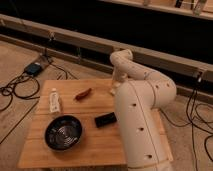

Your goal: Place the white sponge in the ceramic cup

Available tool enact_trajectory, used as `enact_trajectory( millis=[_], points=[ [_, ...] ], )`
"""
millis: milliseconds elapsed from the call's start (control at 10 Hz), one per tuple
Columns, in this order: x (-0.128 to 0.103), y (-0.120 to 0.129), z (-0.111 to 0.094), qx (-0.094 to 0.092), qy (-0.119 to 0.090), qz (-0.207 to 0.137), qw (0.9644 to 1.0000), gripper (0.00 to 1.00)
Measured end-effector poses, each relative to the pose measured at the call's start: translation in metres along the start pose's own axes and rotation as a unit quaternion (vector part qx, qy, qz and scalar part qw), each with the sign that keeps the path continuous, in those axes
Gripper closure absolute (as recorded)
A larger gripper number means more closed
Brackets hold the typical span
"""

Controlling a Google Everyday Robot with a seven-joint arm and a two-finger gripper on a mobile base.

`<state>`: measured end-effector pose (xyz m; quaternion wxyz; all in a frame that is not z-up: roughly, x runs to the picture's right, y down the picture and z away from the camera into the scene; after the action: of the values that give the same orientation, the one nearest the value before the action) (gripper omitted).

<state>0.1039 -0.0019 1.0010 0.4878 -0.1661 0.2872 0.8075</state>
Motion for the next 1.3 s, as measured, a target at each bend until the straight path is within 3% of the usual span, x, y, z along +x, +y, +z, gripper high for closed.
enact_trajectory(
  millis=[800, 1300],
  points=[
    [0.001, 0.001, 0.018, 0.007, 0.023, 0.011, 0.9996, 0.37],
    [-0.001, 0.010, 0.003, -0.003, 0.017, -0.017, 0.9997, 0.87]
  ],
)
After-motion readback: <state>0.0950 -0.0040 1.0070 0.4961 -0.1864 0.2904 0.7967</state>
